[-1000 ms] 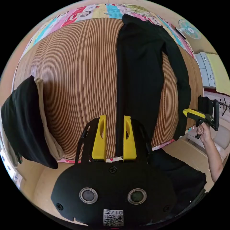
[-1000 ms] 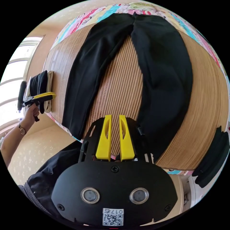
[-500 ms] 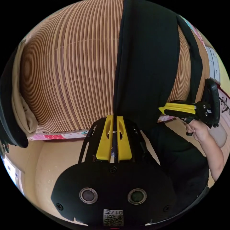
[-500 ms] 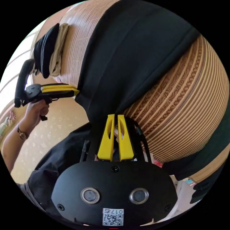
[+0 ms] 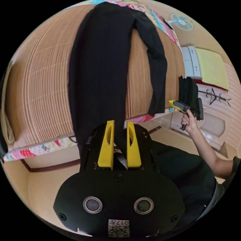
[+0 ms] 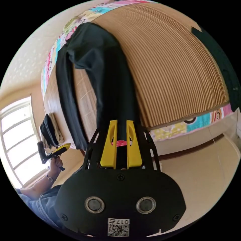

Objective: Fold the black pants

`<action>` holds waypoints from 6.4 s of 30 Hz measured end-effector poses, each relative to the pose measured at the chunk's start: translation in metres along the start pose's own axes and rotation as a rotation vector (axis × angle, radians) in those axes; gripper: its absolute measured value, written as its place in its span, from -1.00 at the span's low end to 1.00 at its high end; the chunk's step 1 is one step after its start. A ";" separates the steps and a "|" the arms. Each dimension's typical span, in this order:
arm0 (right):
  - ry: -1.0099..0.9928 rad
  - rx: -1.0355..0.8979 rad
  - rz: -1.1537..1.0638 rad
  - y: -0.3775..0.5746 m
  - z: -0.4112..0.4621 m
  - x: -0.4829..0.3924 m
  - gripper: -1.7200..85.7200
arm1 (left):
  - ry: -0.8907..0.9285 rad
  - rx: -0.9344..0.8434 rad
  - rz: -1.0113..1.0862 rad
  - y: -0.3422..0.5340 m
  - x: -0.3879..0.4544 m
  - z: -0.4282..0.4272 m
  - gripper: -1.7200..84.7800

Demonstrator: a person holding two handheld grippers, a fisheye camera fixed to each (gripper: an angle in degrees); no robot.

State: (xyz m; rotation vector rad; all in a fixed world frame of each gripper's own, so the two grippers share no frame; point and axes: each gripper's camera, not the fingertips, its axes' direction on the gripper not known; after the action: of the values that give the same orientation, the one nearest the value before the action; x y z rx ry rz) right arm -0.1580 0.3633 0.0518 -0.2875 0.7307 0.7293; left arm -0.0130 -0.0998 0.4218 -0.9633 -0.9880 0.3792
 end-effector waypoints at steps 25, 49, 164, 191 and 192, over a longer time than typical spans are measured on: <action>-0.385 -0.075 -0.124 0.142 0.017 0.176 -0.93 | 0.258 -0.350 -0.106 0.022 0.063 0.165 -0.98; -0.517 -0.086 -0.420 0.176 0.014 0.126 -0.93 | 0.238 -0.221 -0.058 0.066 0.104 0.124 -0.79; -0.056 -0.131 -0.283 0.226 0.191 -0.213 -0.87 | 0.342 -0.137 0.002 0.165 -0.178 0.052 -0.86; -0.912 -0.096 -0.390 0.025 0.122 -0.122 -0.90 | 0.666 0.329 0.187 0.057 -0.210 -0.090 -0.86; -0.963 -0.071 -0.419 0.045 0.100 -0.120 -0.90 | 0.694 0.344 0.210 0.067 -0.207 -0.098 -0.86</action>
State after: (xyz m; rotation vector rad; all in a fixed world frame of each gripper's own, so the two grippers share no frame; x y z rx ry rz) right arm -0.2002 0.3835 0.2074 -0.1163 -0.2700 0.4109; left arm -0.0314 -0.2502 0.2367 -0.7959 -0.1808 0.3389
